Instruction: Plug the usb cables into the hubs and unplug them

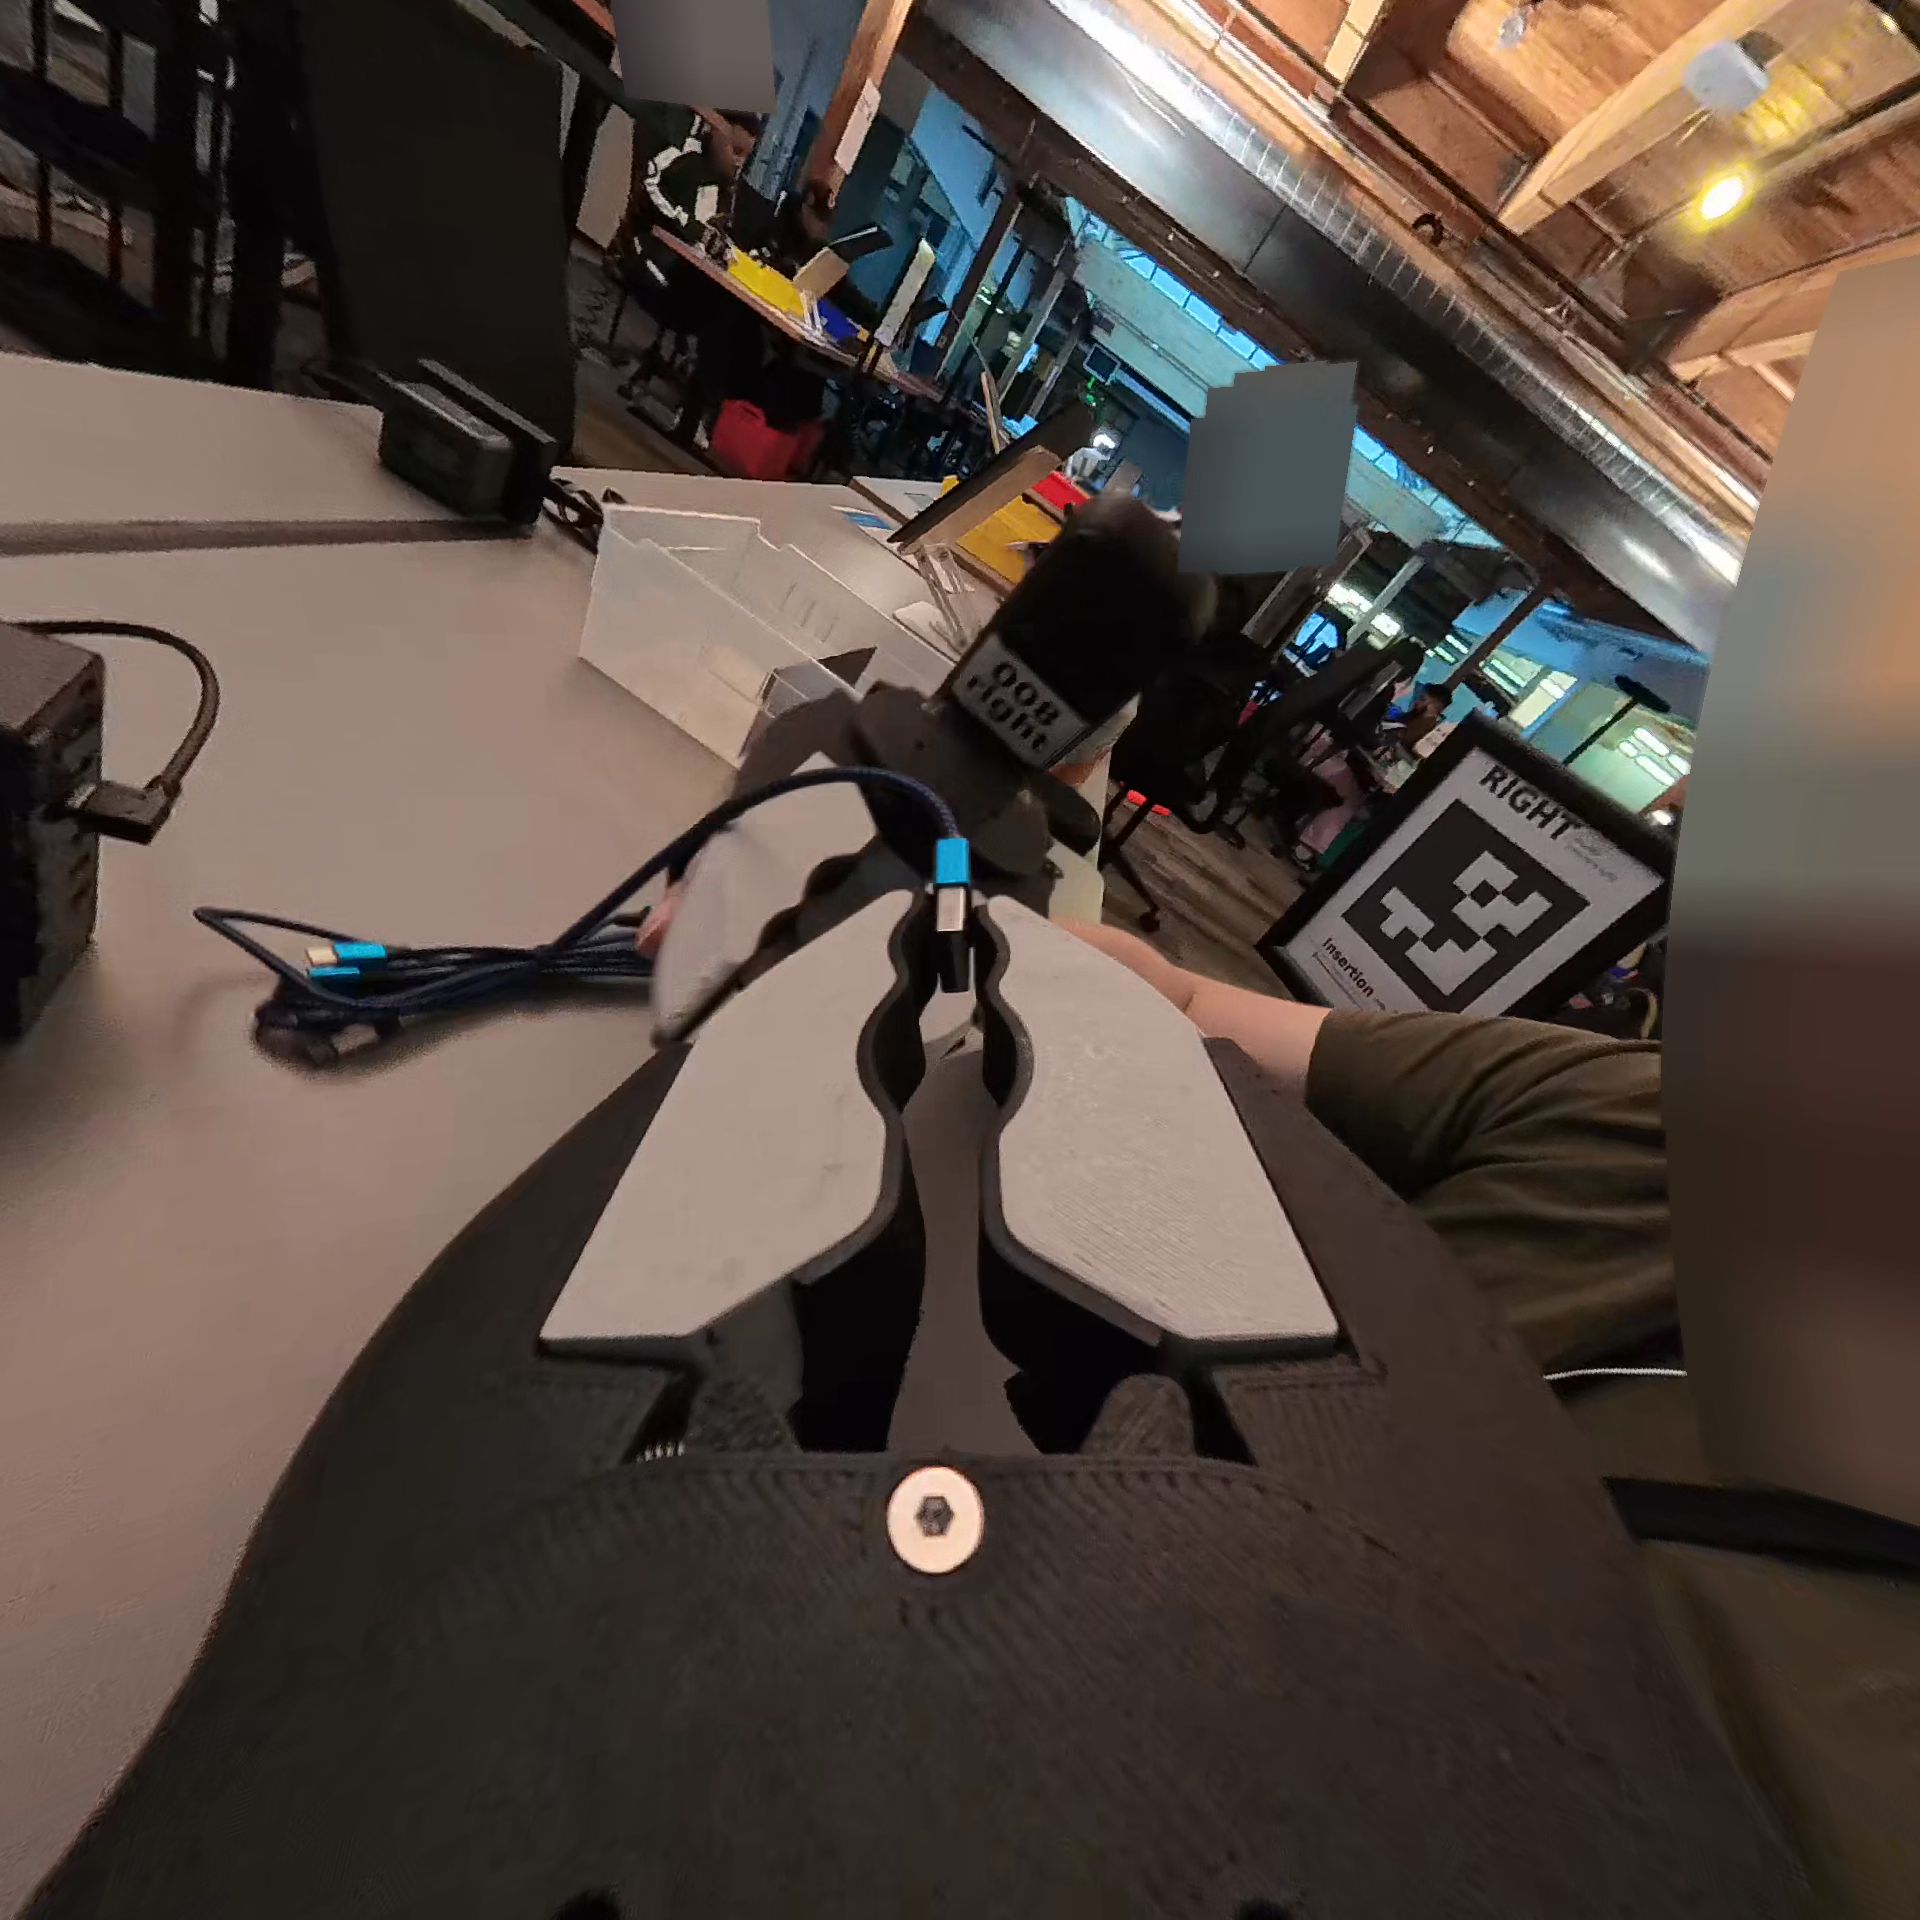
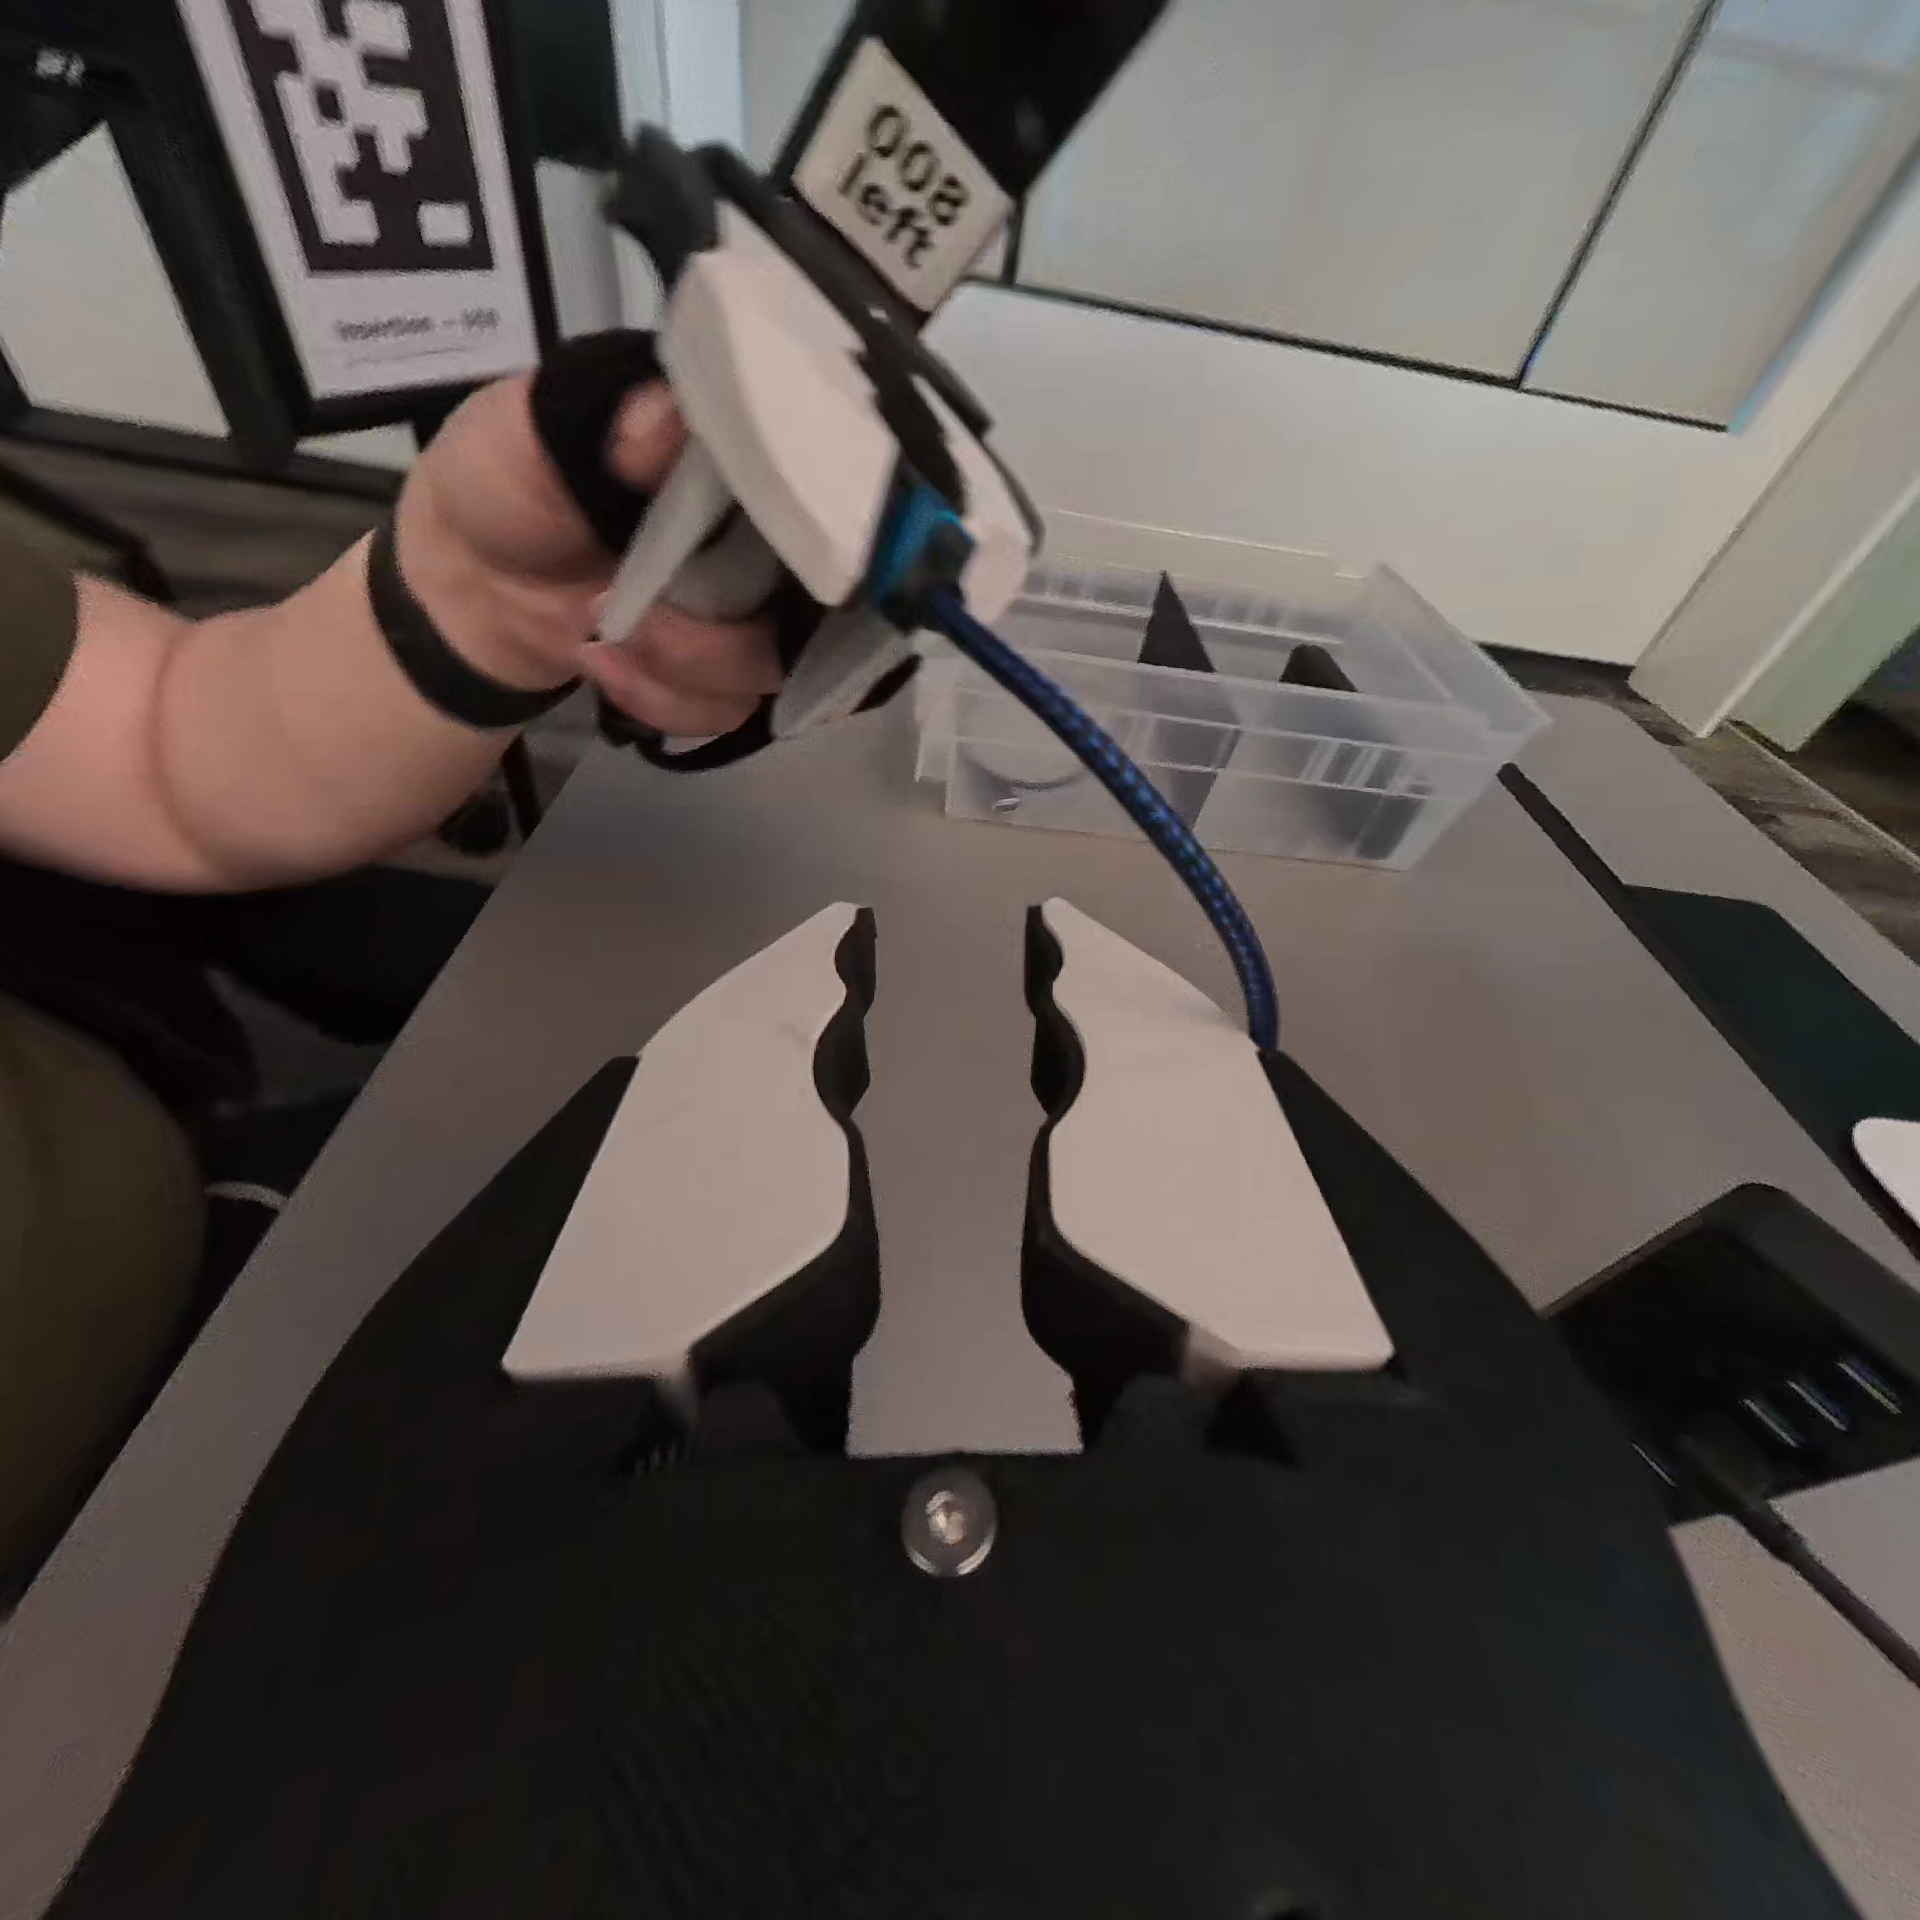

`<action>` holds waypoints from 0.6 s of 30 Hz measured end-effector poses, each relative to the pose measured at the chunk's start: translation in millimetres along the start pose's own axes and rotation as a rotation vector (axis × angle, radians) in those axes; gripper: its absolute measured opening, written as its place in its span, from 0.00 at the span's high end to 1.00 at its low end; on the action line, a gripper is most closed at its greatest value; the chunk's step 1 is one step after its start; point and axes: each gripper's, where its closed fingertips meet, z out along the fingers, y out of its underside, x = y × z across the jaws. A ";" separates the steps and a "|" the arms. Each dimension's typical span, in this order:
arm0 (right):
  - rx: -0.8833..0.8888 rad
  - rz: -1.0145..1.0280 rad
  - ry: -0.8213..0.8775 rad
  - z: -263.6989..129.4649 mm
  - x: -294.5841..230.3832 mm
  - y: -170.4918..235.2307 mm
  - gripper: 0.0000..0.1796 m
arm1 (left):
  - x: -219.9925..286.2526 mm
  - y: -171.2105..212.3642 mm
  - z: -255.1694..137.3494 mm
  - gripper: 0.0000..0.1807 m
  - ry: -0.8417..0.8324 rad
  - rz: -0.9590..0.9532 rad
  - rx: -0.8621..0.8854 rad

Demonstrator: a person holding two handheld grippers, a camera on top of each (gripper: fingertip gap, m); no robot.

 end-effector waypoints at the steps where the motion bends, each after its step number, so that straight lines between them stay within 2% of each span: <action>1: 0.037 0.023 0.014 2.9 1.5 -2.9 0.84 | 2.8 -1.0 1.6 0.97 0.000 0.015 -0.004; 5: 0.194 0.098 0.015 8.9 -6.9 -19.6 0.82 | 12.4 -8.2 7.1 0.97 0.030 0.022 -0.004; 11: 0.254 0.190 0.077 17.3 -7.3 -21.5 0.82 | 30.6 -13.3 16.7 0.97 0.072 0.033 -0.032; 14: 0.361 0.279 0.096 9.1 -0.3 -34.1 0.82 | 39.0 -17.3 18.0 0.97 0.083 0.046 -0.032; 18: 0.514 0.341 0.236 -20.9 29.5 -49.2 0.82 | 49.6 -22.2 16.5 0.97 0.118 0.042 -0.018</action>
